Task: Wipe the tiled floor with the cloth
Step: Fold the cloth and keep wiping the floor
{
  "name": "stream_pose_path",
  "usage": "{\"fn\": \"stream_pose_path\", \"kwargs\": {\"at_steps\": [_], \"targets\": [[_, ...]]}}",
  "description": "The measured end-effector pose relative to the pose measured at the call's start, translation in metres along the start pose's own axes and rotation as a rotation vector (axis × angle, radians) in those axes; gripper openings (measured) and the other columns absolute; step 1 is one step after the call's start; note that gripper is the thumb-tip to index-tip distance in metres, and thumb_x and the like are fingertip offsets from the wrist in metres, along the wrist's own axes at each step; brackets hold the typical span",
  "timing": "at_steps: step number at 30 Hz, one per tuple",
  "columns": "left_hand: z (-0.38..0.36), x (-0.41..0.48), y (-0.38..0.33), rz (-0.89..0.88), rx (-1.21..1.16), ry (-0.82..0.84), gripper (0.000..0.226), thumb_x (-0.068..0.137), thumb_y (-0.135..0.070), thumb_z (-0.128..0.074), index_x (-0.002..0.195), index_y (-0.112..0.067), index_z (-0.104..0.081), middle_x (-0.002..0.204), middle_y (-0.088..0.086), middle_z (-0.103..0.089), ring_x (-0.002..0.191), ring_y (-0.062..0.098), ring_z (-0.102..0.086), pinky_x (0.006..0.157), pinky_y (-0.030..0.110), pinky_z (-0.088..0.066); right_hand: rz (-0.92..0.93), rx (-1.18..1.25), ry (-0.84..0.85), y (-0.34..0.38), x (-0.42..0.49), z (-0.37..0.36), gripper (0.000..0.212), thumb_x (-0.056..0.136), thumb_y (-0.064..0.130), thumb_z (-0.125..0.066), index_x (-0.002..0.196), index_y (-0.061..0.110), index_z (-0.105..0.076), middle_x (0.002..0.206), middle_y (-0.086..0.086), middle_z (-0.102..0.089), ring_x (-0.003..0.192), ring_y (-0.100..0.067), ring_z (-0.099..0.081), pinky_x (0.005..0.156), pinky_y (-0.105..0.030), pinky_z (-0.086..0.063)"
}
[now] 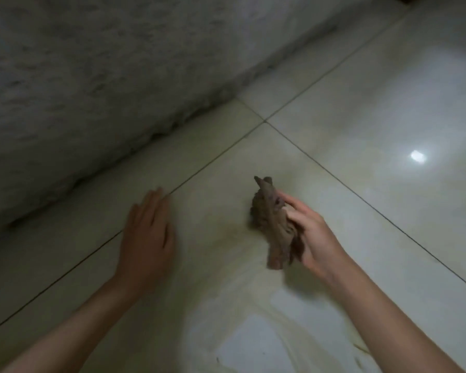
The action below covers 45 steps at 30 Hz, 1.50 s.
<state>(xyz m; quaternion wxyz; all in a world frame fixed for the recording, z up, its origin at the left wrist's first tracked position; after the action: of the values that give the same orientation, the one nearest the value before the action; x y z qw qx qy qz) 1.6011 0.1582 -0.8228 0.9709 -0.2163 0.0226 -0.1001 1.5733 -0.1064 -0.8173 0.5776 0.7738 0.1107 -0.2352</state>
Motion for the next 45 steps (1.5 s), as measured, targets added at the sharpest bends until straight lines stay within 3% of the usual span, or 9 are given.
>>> {"fn": "stream_pose_path", "kwargs": {"at_steps": [6,10,16,20,28,32,36,42,45], "targets": [[-0.032,-0.007,-0.144,-0.193,-0.458,0.329,0.037,0.098,-0.028,-0.052,0.132,-0.015,-0.056,0.128,-0.004,-0.059,0.117,0.009,-0.056,0.101,0.023,-0.04,-0.156,0.552,0.023,-0.012,-0.078,0.047,0.055,0.084,0.051,-0.054,0.116,0.009,-0.07,0.122,-0.019,-0.065,0.11,-0.032,-0.065,0.089,-0.044,-0.055],[-0.065,-0.044,-0.216,0.176,-0.905,0.784,0.038,0.088,-0.043,-0.057,0.119,-0.023,-0.063,0.102,-0.001,-0.072,0.084,0.009,-0.069,0.072,0.024,-0.056,-0.16,0.432,-0.095,-0.026,-0.12,0.084,0.038,0.081,0.02,-0.063,0.114,0.002,-0.069,0.116,-0.026,-0.066,0.104,-0.038,-0.066,0.086,-0.046,-0.056],[-0.074,-0.078,-0.263,0.304,-0.855,0.81,0.02,0.086,-0.019,-0.069,0.103,-0.008,-0.068,0.085,0.008,-0.072,0.069,0.022,-0.069,0.058,0.036,-0.056,-0.088,-0.481,-0.426,0.002,-0.192,0.166,0.021,0.092,0.027,-0.065,0.092,0.006,-0.07,0.094,-0.013,-0.073,0.096,-0.03,-0.068,0.088,-0.045,-0.054],[-0.076,-0.088,-0.287,0.189,-0.907,0.811,0.008,0.09,-0.012,-0.065,0.096,-0.016,-0.068,0.087,0.009,-0.072,0.063,0.023,-0.066,0.043,0.025,-0.046,-0.066,-0.294,-0.477,-0.01,-0.241,0.209,0.005,0.09,0.015,-0.068,0.09,0.01,-0.068,0.091,-0.018,-0.066,0.071,-0.02,-0.071,0.061,-0.038,-0.06],[-0.094,-0.098,-0.274,-0.354,-0.238,0.583,0.042,0.09,-0.002,-0.06,0.13,-0.016,-0.058,0.13,0.003,-0.055,0.112,0.019,-0.057,0.091,0.032,-0.05,-0.152,-1.049,-0.909,-0.069,-0.303,0.255,0.048,0.095,0.02,-0.052,0.139,0.006,-0.04,0.137,-0.017,-0.047,0.123,-0.034,-0.047,0.095,-0.039,-0.042],[-0.089,-0.099,-0.256,-0.433,-0.091,0.546,0.04,0.09,-0.002,-0.06,0.128,-0.014,-0.06,0.133,0.008,-0.056,0.118,0.027,-0.055,0.096,0.037,-0.046,0.127,-1.224,-0.582,-0.084,-0.267,0.215,0.066,0.097,0.045,-0.048,0.153,0.021,-0.022,0.16,-0.011,-0.011,0.147,-0.029,-0.011,0.118,-0.043,-0.016],[-0.081,-0.098,-0.245,-0.465,0.028,0.52,0.039,0.092,-0.006,-0.059,0.13,-0.013,-0.059,0.138,0.012,-0.052,0.129,0.03,-0.046,0.104,0.04,-0.039,-0.03,-1.452,-0.405,-0.113,-0.219,0.2,0.084,0.082,0.082,-0.022,0.15,0.045,0.011,0.155,-0.005,0.033,0.141,-0.033,0.032,0.109,-0.062,0.019],[-0.088,-0.091,-0.243,-0.485,0.167,0.547,0.043,0.089,-0.008,-0.061,0.132,-0.01,-0.056,0.143,0.015,-0.045,0.133,0.034,-0.038,0.106,0.043,-0.036,0.323,-1.462,-0.578,-0.087,-0.227,0.224,0.038,0.094,0.018,-0.058,0.131,0.007,-0.06,0.141,-0.015,-0.051,0.131,-0.036,-0.047,0.105,-0.059,-0.038],[-0.096,-0.087,-0.249,-0.543,0.226,0.524,0.046,0.089,-0.008,-0.06,0.135,-0.008,-0.052,0.145,0.018,-0.043,0.134,0.036,-0.037,0.105,0.047,-0.038,0.351,-1.34,-0.808,-0.075,-0.259,0.278,0.038,0.076,-0.013,-0.068,0.114,-0.01,-0.065,0.124,-0.027,-0.06,0.113,-0.044,-0.06,0.096,-0.056,-0.048]]}}
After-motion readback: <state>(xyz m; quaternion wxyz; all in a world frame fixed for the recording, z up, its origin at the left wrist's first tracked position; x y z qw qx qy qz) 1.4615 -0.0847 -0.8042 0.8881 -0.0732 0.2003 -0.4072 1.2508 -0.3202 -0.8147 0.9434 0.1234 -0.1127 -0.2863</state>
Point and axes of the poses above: each hand's wrist, its own x-axis towards the middle knuckle, its own z-axis out of the back of the hand, y = z × x, the point moved 7 cm from there along x, towards the middle knuckle
